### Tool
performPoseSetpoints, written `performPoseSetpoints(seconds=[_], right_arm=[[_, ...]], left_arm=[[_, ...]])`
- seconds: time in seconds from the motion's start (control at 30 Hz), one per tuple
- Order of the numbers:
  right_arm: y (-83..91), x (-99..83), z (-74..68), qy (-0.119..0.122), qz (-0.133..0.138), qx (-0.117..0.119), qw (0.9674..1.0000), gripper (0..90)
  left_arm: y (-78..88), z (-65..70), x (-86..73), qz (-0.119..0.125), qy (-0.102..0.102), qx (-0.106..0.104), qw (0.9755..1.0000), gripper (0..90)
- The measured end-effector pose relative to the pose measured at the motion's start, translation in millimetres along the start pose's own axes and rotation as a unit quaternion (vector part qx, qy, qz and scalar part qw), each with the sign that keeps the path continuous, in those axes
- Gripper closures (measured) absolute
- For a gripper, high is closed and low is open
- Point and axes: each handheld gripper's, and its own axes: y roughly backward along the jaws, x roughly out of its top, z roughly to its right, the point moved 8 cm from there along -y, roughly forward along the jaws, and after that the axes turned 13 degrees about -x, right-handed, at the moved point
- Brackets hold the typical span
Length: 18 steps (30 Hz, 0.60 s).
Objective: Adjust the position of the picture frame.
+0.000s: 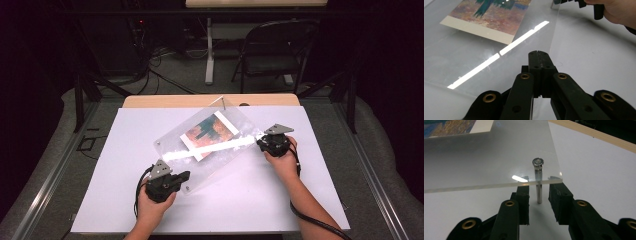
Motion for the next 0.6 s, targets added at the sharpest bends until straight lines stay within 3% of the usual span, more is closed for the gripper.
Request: performPoseSetpoints(seconds=[0.3, 0.43, 0.6], right_arm=[[-15.8, -1.8, -4.7, 0.021, -0.012, 0.002, 0.9997, 75.7], [-18.0, -0.3, -3.8, 0.027, -0.010, 0.000, 0.9996, 84.1], [-15.7, 0.0, -5.2, 0.040, -0.009, -0.009, 0.9991, 85.2]], left_arm=[[-2.6, 6.2, -5.2, -0.006, 0.002, -0.001, 1.0000, 90.0], [-5.5, 11.0, -6.1, -0.004, 0.008, -0.014, 0.9999, 90.0], [-10.7, 16.1, -6.5, -0.008, 0.012, -0.027, 0.9995, 90.0]])
